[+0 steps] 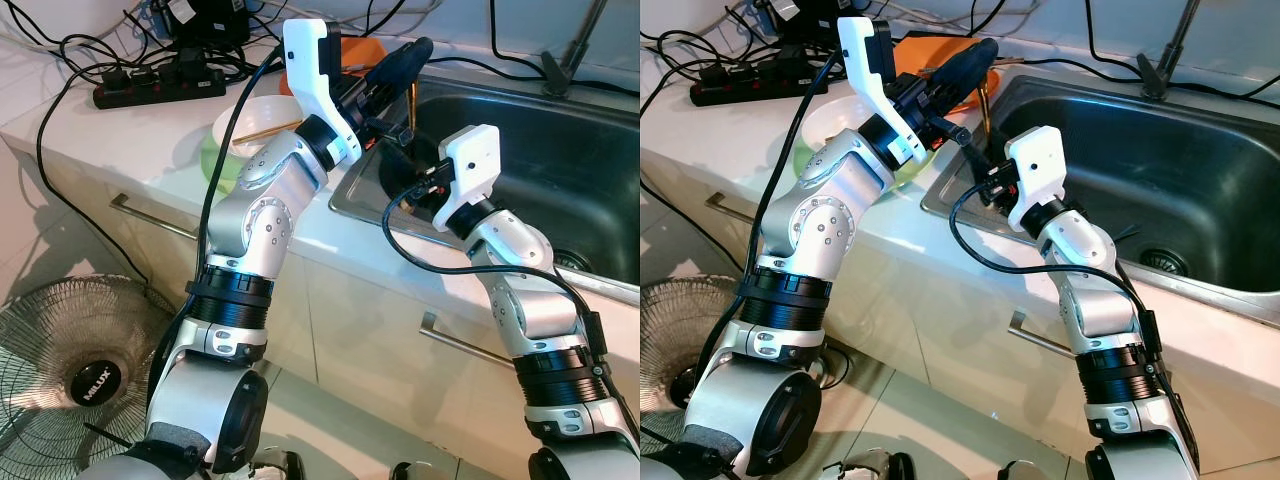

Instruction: Kitchen organization

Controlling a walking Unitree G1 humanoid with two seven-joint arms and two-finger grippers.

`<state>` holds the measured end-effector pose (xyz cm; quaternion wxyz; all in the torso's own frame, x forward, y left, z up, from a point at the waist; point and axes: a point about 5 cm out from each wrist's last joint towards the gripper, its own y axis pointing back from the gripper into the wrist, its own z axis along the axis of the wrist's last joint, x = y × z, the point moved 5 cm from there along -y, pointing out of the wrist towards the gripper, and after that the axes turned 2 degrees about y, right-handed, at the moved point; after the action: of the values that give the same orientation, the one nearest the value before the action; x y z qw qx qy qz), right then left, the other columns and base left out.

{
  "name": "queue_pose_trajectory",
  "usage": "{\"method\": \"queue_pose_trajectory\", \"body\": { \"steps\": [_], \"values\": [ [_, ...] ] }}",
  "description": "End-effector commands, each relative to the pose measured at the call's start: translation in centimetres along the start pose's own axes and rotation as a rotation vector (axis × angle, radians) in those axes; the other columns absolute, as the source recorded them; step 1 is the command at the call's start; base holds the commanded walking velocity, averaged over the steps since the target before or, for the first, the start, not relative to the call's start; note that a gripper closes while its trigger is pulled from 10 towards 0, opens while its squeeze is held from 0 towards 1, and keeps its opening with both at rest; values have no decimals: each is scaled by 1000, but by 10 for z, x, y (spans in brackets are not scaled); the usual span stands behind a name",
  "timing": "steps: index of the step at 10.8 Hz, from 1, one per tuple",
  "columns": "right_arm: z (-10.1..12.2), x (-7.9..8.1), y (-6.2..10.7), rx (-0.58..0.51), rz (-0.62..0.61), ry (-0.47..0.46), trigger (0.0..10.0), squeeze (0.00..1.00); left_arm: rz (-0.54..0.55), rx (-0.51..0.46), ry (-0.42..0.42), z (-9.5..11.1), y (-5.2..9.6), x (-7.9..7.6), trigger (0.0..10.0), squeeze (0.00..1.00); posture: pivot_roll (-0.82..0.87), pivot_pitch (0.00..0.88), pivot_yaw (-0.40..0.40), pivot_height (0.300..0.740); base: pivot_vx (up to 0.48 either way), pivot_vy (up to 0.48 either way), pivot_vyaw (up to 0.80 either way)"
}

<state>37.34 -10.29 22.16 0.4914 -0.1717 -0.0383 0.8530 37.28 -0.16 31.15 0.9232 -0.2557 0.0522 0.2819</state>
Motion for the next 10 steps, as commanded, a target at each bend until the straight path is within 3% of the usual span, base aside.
{"method": "queue_pose_trajectory", "body": {
  "steps": [1,10],
  "values": [
    [2,-7,0,-7,-22,0,0,0,0,-15,-16,7,1,0,10000,0,-10,61,94,740,0,0,0],
    [0,-10,-1,-4,-33,1,0,0,20,-24,-35,11,1,3,10000,0,-5,60,92,740,0,0,0]
  ]
}}
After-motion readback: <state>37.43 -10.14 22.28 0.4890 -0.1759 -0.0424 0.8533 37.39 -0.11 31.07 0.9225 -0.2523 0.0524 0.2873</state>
